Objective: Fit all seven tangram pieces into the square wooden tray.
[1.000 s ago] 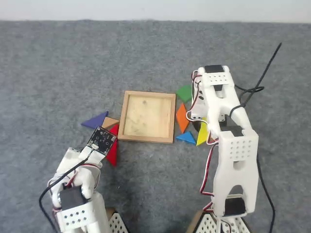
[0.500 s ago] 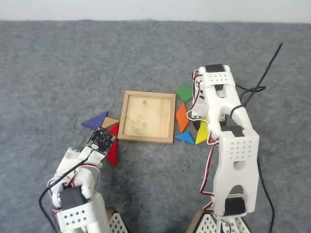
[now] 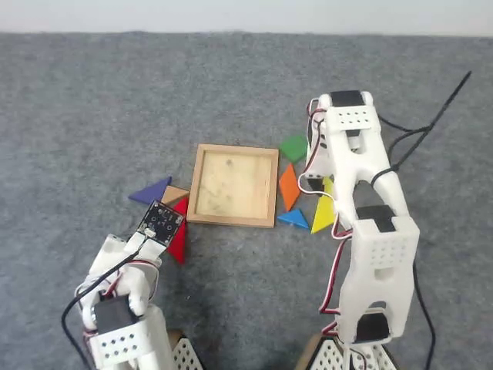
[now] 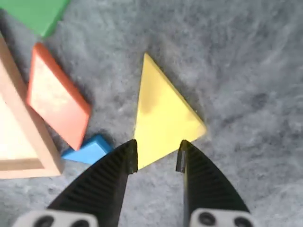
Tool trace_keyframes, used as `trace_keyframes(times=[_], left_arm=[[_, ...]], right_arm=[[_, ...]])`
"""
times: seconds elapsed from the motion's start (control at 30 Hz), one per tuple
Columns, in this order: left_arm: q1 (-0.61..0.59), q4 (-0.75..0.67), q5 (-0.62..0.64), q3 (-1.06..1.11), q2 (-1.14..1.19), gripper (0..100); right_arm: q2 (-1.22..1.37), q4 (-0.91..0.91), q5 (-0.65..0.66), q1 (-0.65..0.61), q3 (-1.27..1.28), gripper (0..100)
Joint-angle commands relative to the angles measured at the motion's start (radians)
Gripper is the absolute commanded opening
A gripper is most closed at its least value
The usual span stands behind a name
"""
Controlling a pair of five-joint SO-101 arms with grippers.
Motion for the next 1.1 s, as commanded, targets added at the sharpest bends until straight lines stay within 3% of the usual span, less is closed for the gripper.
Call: trace_keyframes(times=[0.0, 0.1, 0.17, 0.33, 0.77, 1.07], left_arm=[[-0.008, -0.002, -0.006, -0.013, -0.018, 2], [-0.008, -0.002, -0.006, -0.013, -0.018, 2], [-0.009, -0.003, -0.006, -0.013, -0.018, 3], [-0.011, -0.003, -0.005, -0.013, -0.018, 10], [-0.011, -0.002, -0.005, -0.013, -0.018, 10], [-0.011, -0.002, -0.006, -0.013, -0.018, 10]], right_arm=[[-0.035, 0.007, -0.009, 0.005, 0.035, 23.5], [0.024, -0.079, -0.044, -0.012, 0.078, 38.4], [0.061, -0.134, -0.109, -0.030, 0.084, 41.2], [0.094, -0.193, -0.146, -0.048, 0.084, 32.5], [0.119, -0.203, -0.118, -0.018, 0.087, 14.7], [0.116, -0.165, -0.118, -0.002, 0.084, 15.1]])
